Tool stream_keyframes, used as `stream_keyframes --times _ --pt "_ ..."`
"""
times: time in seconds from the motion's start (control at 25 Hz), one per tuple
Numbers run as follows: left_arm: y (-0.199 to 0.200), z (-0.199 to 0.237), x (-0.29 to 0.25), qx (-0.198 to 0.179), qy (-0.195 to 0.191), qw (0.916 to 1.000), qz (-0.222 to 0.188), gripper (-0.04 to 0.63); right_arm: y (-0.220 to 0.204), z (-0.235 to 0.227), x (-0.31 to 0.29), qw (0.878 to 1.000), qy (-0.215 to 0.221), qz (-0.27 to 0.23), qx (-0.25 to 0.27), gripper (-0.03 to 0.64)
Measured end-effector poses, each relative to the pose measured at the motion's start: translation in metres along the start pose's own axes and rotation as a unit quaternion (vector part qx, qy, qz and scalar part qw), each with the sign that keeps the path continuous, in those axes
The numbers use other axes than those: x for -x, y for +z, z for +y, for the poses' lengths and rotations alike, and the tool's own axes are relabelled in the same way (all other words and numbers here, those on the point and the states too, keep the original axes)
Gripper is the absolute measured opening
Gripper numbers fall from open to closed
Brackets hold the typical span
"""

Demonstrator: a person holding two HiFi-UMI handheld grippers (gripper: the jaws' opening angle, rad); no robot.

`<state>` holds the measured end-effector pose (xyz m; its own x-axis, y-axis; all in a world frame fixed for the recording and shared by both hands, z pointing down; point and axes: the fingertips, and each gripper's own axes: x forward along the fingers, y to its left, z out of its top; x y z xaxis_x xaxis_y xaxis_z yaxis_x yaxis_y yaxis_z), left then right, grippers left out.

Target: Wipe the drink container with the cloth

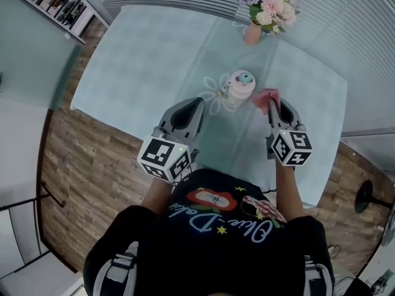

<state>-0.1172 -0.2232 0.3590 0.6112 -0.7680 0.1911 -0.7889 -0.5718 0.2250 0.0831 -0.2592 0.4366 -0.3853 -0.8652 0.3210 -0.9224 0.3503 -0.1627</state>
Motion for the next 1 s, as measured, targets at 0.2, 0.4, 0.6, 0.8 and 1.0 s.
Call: stream_keyframes --times 0.2,0.4,0.6,0.8,1.0 --pt "0.0 -0.007 -0.011 -0.007 -0.012 0.9999 0.007 0.003 0.011 0.01 0.022 0.999 0.003 -0.029 -0.016 0.026" --pt "0.002 -0.011 -0.017 -0.017 -0.018 0.9997 0.006 0.003 0.025 0.02 0.037 0.998 0.009 -0.06 -0.025 0.026" --pt "0.001 -0.014 -0.022 -0.018 -0.023 0.9995 0.008 0.003 0.031 0.024 0.043 0.997 0.008 -0.075 -0.024 0.026" --pt "0.001 -0.016 -0.021 -0.018 -0.027 0.9994 0.008 0.003 0.031 0.028 0.044 0.997 0.015 -0.068 -0.012 0.026" --pt "0.001 -0.015 -0.022 -0.017 -0.029 0.9994 0.008 0.003 0.036 0.03 0.044 0.998 0.016 -0.068 0.003 0.026"
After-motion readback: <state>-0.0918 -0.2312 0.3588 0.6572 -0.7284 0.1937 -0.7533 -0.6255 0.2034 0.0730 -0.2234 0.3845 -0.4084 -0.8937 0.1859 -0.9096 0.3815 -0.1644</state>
